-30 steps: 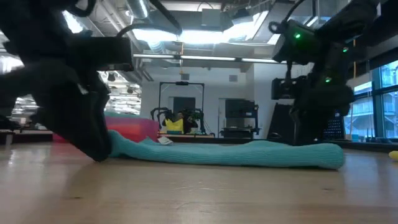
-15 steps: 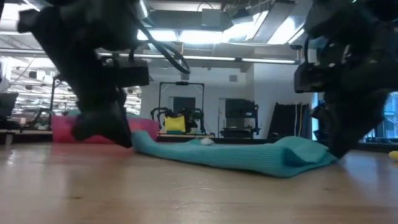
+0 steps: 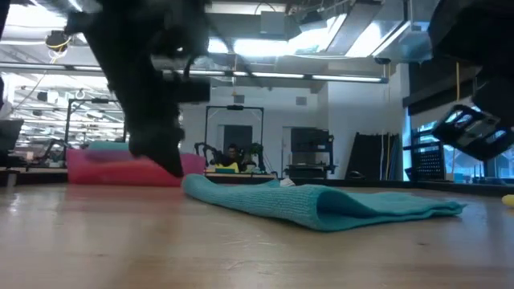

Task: Roll microfiber towels into tight, uniform cylinder then place into a basket
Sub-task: Fold the blue microfiber towel

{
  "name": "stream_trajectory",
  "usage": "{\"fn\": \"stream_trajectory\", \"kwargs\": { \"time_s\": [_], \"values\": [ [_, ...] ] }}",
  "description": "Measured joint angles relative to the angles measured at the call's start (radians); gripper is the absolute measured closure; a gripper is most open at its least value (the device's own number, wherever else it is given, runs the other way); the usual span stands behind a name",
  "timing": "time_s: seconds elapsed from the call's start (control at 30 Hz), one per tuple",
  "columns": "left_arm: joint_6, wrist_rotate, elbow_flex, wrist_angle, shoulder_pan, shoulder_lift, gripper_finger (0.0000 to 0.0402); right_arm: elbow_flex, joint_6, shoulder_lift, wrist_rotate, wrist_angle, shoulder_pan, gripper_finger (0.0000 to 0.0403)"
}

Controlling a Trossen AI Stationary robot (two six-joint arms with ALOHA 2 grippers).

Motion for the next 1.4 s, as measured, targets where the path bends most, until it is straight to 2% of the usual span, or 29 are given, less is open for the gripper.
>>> {"fn": "stream_trajectory", "kwargs": {
  "time_s": [0.1,0.2,0.3,0.4,0.47,0.6,0.77,1.03,1.2,1.4],
  "values": [
    [0.01,0.01,0.037,0.021,-0.065,-0.029,0.026,0.0,0.0,0.0,0.027,-0.026,0.015,0.0394],
    [0.095,0.018,0.091,0.133,-0.157,-0.027,0.026,0.0,-0.001,0.0,0.066,-0.035,0.015,0.0392],
    [0.257,0.064,0.149,0.372,-0.244,0.033,0.026,0.0,-0.005,0.0,0.075,-0.038,0.015,0.0392],
    [0.43,0.07,0.25,0.454,-0.308,0.13,0.026,0.0,-0.007,0.0,0.077,-0.039,0.009,0.0393],
    [0.486,0.07,0.335,0.408,-0.325,0.205,0.026,0.001,-0.006,0.0,0.077,-0.035,0.007,0.0392],
    [0.503,0.079,0.505,0.282,-0.325,0.358,0.0258,0.002,-0.006,0.0,0.08,-0.037,0.007,0.0388],
    [0.489,0.079,0.652,0.142,-0.308,0.466,0.0227,0.002,-0.009,-0.001,0.081,-0.038,0.007,0.0387],
    [0.545,0.079,0.697,0.065,-0.308,0.493,0.0169,0.002,-0.031,-0.002,0.098,-0.038,0.009,0.0387],
    [0.586,0.058,0.697,-0.02,-0.33,0.494,0.017,0.002,-0.031,-0.002,0.102,-0.038,0.009,0.0387],
    [0.699,0.032,0.698,0.066,-0.34,0.524,0.0173,0.002,-0.034,-0.002,0.127,-0.037,0.009,0.0387]
  ]
}}
